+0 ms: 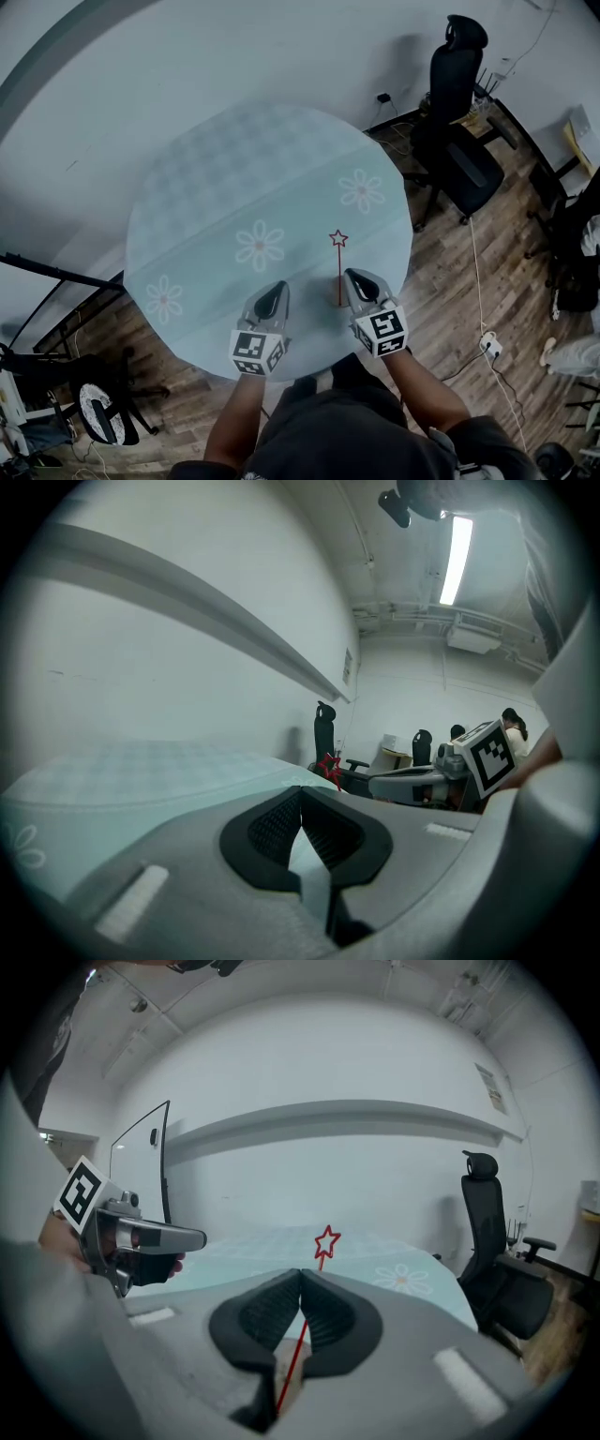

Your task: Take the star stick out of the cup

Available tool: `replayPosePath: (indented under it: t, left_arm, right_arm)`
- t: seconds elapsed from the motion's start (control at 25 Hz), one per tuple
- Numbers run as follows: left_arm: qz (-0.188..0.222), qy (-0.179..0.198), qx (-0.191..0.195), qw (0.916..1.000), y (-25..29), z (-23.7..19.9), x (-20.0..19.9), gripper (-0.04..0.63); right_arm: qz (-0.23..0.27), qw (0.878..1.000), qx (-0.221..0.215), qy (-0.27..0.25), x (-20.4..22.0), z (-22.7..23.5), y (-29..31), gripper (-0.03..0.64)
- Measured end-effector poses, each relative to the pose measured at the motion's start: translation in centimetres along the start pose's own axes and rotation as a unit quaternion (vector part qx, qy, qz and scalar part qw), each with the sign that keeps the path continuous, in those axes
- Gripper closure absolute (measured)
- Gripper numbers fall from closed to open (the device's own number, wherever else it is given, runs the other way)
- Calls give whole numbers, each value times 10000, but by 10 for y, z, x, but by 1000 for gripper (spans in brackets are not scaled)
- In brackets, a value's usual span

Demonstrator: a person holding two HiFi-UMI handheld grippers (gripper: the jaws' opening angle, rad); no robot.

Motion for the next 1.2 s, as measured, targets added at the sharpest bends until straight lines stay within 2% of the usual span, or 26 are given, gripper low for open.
replayPosePath:
  t: [0.56, 0.88, 1.2]
  left_arm:
    - [-382, -283, -447, 9979, 15, -12, 30, 589]
    - [-484, -368, -594, 9964, 13, -18, 38, 589]
    - [-504, -375, -510, 9967, 18, -15, 41, 589]
  right_arm:
    - [-840, 9955, -339, 270, 29, 16, 38, 552]
    - [-938, 9941, -437, 312, 33, 20, 47, 554]
    - [-848, 9951, -391, 323, 32, 23, 48, 569]
Point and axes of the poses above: the fingertips, and each gripper's own axes: y forward along the fingers, z to its right, x out of its underside, the point moved 6 cm from there along -y, backward along the fingers, and after that the axes turned 10 degrees about -x, right-handed, at the moved point
